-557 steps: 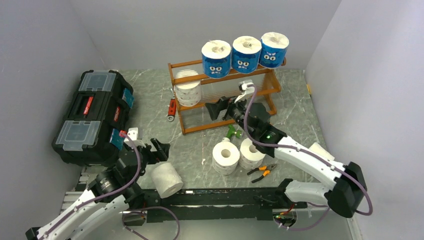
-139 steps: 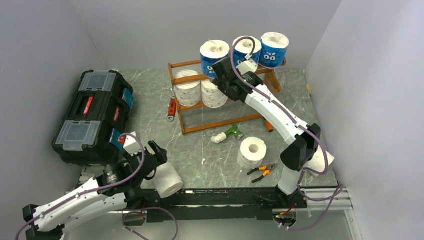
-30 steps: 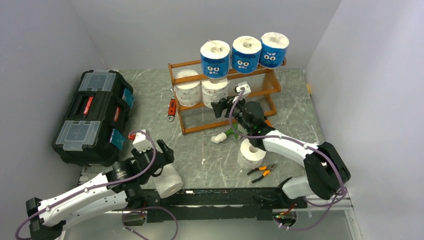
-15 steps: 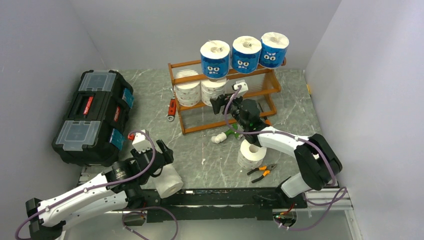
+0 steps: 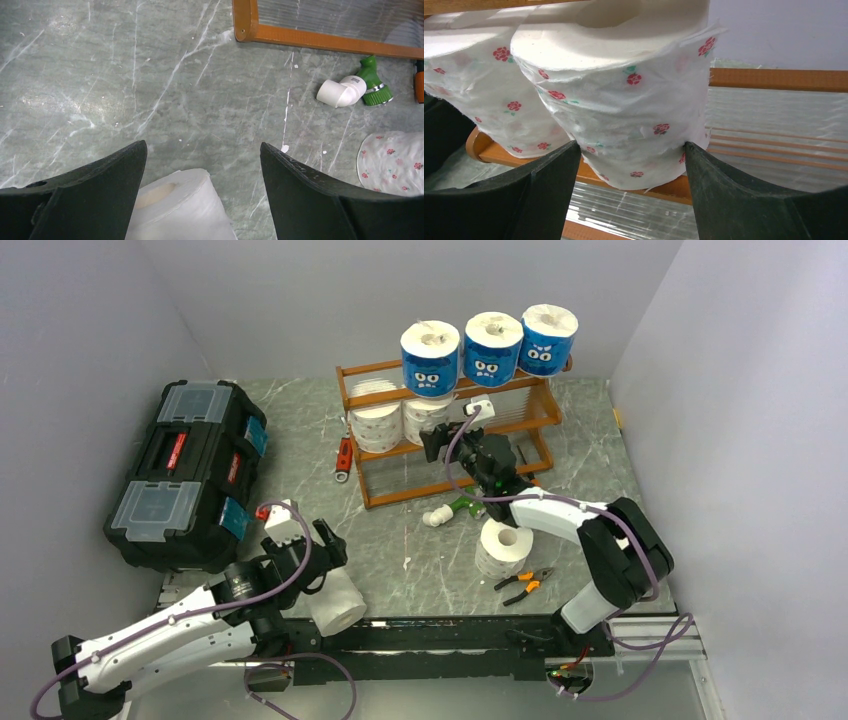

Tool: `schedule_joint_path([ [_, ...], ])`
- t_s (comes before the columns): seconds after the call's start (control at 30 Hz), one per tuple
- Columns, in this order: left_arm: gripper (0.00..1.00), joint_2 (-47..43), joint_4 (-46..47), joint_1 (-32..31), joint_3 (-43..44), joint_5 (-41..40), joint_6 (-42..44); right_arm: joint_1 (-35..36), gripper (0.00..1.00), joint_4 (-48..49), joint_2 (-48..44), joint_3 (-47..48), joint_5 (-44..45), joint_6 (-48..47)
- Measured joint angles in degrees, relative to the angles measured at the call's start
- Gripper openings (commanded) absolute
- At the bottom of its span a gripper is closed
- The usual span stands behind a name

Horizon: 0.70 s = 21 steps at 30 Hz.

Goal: Place and organize the paper towels onto the shelf
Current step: Place the paper towel on the shelf.

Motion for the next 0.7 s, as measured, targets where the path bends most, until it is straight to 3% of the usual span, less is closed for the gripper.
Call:
schedule_joint_path([
  [0.7,0.9,1.8,0.1,0.0,0.0,0.0,0.0,-0.2,0.77,2.7,2.4,0.7,-0.1,1.4],
])
